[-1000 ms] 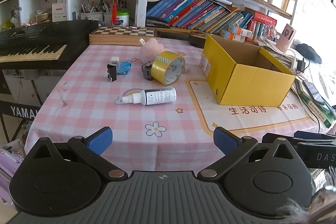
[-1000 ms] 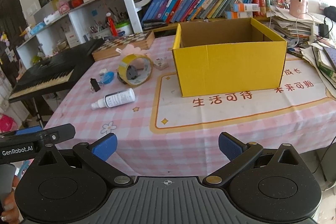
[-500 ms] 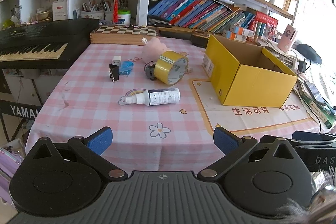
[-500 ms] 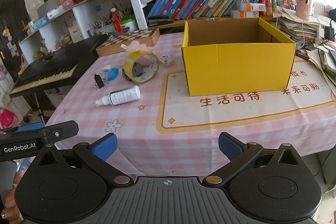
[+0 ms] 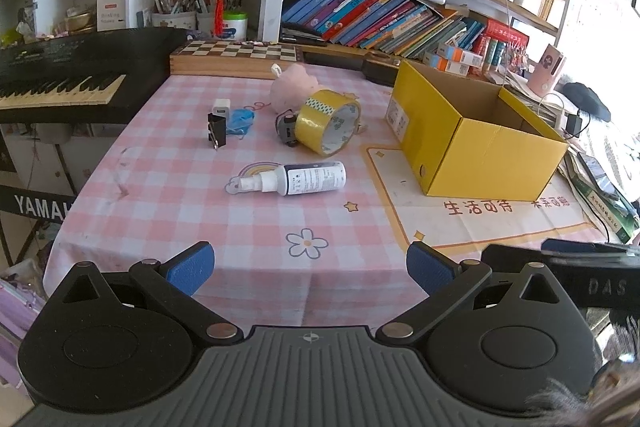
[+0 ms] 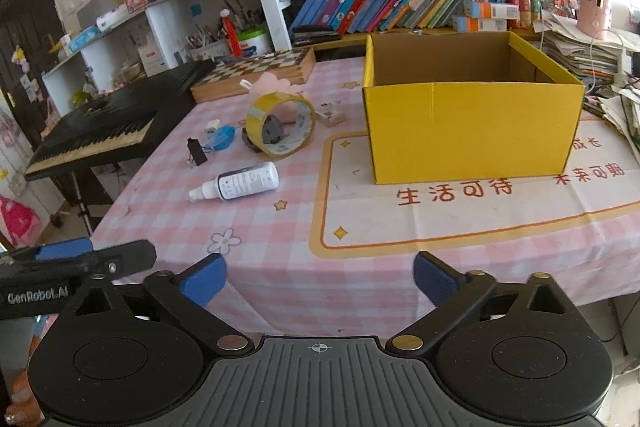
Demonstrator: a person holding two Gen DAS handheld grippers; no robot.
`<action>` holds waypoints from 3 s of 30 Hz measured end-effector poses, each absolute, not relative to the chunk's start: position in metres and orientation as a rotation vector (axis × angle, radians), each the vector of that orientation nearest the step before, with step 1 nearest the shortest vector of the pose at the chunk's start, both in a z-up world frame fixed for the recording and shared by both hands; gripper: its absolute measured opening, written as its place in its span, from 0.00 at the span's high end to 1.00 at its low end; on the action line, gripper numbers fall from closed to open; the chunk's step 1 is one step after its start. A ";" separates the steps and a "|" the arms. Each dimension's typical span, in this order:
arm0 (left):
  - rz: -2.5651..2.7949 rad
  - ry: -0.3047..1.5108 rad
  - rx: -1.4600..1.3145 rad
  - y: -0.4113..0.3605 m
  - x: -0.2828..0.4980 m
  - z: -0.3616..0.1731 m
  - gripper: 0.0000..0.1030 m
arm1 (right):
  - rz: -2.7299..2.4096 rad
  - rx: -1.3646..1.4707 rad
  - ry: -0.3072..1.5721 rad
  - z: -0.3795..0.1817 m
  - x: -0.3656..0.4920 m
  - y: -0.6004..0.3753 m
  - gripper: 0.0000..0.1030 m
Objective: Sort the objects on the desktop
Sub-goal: 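Move both tools toward the tape roll and white spray bottle, then grasp the white spray bottle with the left tool while the right tool grasps the yellow tape roll, then lift the spray bottle and tape roll and carry both toward the yellow box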
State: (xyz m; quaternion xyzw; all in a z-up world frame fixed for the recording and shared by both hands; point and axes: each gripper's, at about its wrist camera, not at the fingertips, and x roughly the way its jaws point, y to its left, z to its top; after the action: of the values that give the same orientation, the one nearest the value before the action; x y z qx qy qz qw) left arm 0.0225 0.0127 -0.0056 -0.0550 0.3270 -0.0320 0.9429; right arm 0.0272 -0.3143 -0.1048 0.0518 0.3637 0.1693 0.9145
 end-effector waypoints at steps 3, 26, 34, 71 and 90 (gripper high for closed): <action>-0.069 0.660 -0.103 0.015 0.024 -0.007 0.00 | 0.360 0.117 0.740 -0.105 0.033 -0.311 0.07; -0.134 0.667 -0.079 0.041 0.092 -0.020 0.20 | 0.489 0.135 0.688 -0.089 0.111 -0.280 0.11; -0.175 0.649 0.000 0.042 0.126 -0.027 0.25 | 0.543 0.180 0.728 -0.089 0.150 -0.261 0.16; -0.548 0.785 0.258 0.004 0.238 -0.078 0.54 | 0.528 0.312 0.894 -0.117 0.256 -0.226 0.23; -0.362 0.827 0.070 0.019 0.240 -0.080 0.71 | 0.584 0.387 0.941 -0.139 0.279 -0.214 0.91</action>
State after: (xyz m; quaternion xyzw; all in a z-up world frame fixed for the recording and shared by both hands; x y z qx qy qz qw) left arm 0.2396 0.0186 -0.0801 0.0339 0.3995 -0.1747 0.8993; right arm 0.2788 -0.2145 -0.1385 0.1826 0.4440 0.2754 0.8329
